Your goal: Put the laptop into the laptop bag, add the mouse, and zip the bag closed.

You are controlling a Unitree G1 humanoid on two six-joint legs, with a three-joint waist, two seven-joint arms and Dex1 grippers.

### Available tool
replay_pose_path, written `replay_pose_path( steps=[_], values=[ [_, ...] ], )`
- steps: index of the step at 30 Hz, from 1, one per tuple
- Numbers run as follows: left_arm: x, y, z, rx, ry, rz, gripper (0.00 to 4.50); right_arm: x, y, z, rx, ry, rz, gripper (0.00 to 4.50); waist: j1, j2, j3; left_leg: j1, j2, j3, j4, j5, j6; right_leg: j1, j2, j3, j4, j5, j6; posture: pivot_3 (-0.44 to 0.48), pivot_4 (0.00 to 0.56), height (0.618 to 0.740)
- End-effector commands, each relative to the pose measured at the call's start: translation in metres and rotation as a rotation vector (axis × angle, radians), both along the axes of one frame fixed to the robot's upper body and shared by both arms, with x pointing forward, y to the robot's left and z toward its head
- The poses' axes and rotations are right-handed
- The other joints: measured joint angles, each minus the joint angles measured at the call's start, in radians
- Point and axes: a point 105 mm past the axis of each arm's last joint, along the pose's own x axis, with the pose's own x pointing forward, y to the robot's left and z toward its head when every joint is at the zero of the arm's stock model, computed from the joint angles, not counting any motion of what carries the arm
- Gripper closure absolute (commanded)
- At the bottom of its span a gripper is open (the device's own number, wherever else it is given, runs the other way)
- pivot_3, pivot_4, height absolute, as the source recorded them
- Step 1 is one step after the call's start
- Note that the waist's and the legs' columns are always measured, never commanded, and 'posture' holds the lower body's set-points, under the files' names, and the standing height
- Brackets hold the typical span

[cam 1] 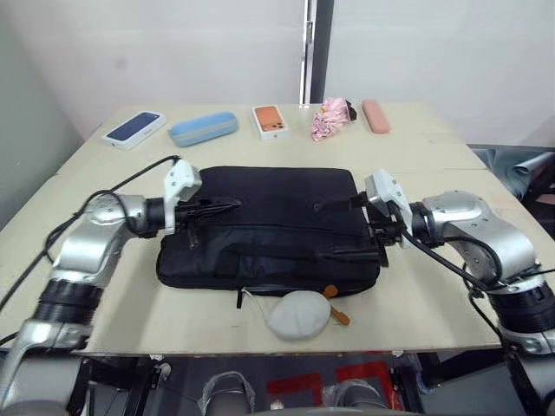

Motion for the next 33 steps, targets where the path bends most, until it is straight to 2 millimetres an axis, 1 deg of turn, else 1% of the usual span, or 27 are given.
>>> replay_pose_path(
  steps=[1, 3, 6, 8, 11, 14, 16, 17, 19, 20, 24, 28, 33],
  values=[
    [0.018, -0.026, -0.005, 0.012, -0.019, -0.066, 4.41, -0.024, -0.003, -0.002, -0.056, -0.053, 0.125, 0.0, 0.005, 0.0, 0.0, -0.001, -0.001, 0.0, 0.002, 0.0, 0.002, 0.0, -0.001, 0.0, 0.0, 0.0, 0.0, 0.0, 0.15, 0.74],
    [0.025, -0.034, -0.009, 0.021, -0.016, -0.086, 4.41, -0.027, -0.004, -0.006, -0.074, -0.067, 0.151, 0.0, -0.002, -0.001, 0.0, -0.002, -0.001, 0.0, 0.005, 0.0, 0.005, 0.0, -0.002, 0.001, 0.001, 0.001, 0.0, 0.0, 0.15, 0.74],
    [0.038, -0.047, -0.021, 0.035, 0.023, -0.09, 4.41, -0.033, -0.003, -0.019, -0.122, -0.098, 0.212, 0.0, -0.006, -0.001, 0.001, -0.002, -0.002, 0.001, 0.007, 0.0, 0.006, -0.001, -0.002, 0.002, 0.003, 0.002, 0.0, 0.0, 0.15, 0.74],
    [0.04, -0.052, -0.036, 0.043, 0.09, -0.093, 4.41, -0.032, 0.001, -0.027, -0.131, -0.105, 0.223, 0.0, -0.007, -0.001, 0.001, -0.002, -0.001, 0.001, 0.008, 0.0, 0.006, -0.001, -0.001, 0.003, 0.005, 0.002, 0.0, 0.0, 0.15, 0.74],
    [0.039, -0.054, -0.056, 0.067, 0.157, -0.097, 4.41, -0.029, 0.01, -0.035, -0.129, -0.112, 0.224, 0.0, -0.004, -0.001, 0.0, -0.001, -0.002, 0.001, 0.01, 0.0, 0.006, 0.0, -0.002, 0.003, 0.006, 0.002, 0.0, 0.0, 0.15, 0.74],
    [0.034, -0.05, -0.079, 0.143, 0.218, -0.094, 4.41, -0.024, 0.013, -0.047, -0.154, -0.111, 0.23, 0.0, -0.003, -0.002, -0.002, 0.0, -0.003, 0.001, 0.011, 0.0, 0.006, 0.001, -0.003, 0.004, 0.007, 0.002, 0.0, 0.0, 0.15, 0.74],
    [0.031, -0.047, -0.089, 0.174, 0.24, -0.095, 4.41, -0.021, 0.015, -0.054, -0.172, -0.105, 0.242, 0.0, -0.004, -0.002, -0.005, 0.002, -0.004, 0.001, 0.011, -0.001, 0.006, 0.004, -0.005, 0.004, 0.007, 0.002, 0.0, 0.0, 0.15, 0.74],
    [0.03, -0.047, -0.09, 0.169, 0.246, -0.092, 4.41, -0.019, 0.017, -0.057, -0.173, -0.104, 0.245, 0.0, -0.005, -0.002, -0.006, 0.003, -0.004, 0.001, 0.011, -0.001, 0.006, 0.006, -0.005, 0.004, 0.007, 0.002, 0.0, 0.0, 0.15, 0.74],
    [0.03, -0.046, -0.092, 0.162, 0.243, -0.086, 4.41, -0.014, 0.024, -0.063, -0.173, -0.116, 0.258, 0.0, -0.009, -0.002, -0.008, 0.013, -0.004, 0.002, 0.009, -0.001, 0.006, 0.013, -0.005, 0.004, 0.006, 0.001, 0.0, 0.0, 0.15, 0.74],
    [0.03, -0.045, -0.092, 0.163, 0.244, -0.084, 4.41, -0.013, 0.027, -0.065, -0.172, -0.114, 0.262, 0.0, -0.009, -0.002, -0.008, 0.016, -0.003, 0.002, 0.008, -0.001, 0.006, 0.016, -0.005, 0.004, 0.006, 0.001, 0.001, 0.0, 0.15, 0.74],
    [0.029, -0.043, -0.093, 0.159, 0.252, -0.079, 4.41, -0.007, 0.034, -0.072, -0.176, -0.107, 0.279, 0.0, -0.01, -0.001, -0.013, 0.016, -0.003, 0.002, 0.008, -0.001, 0.006, 0.016, -0.005, 0.004, 0.006, 0.001, 0.001, 0.0, 0.15, 0.74],
    [0.028, -0.039, -0.092, 0.155, 0.255, -0.075, 4.41, -0.006, 0.039, -0.079, -0.193, -0.097, 0.307, 0.0, -0.011, -0.001, -0.015, 0.016, -0.003, 0.002, 0.007, -0.001, 0.006, 0.016, -0.005, 0.004, 0.004, 0.001, 0.001, 0.0, 0.15, 0.74],
    [0.026, -0.039, -0.093, 0.152, 0.253, -0.079, 4.41, -0.005, 0.042, -0.088, -0.212, -0.1, 0.325, 0.0, -0.013, -0.001, -0.016, 0.015, -0.003, 0.002, 0.005, -0.001, 0.006, 0.016, -0.005, 0.004, 0.002, 0.001, 0.001, 0.0, 0.15, 0.74]
  ],
)
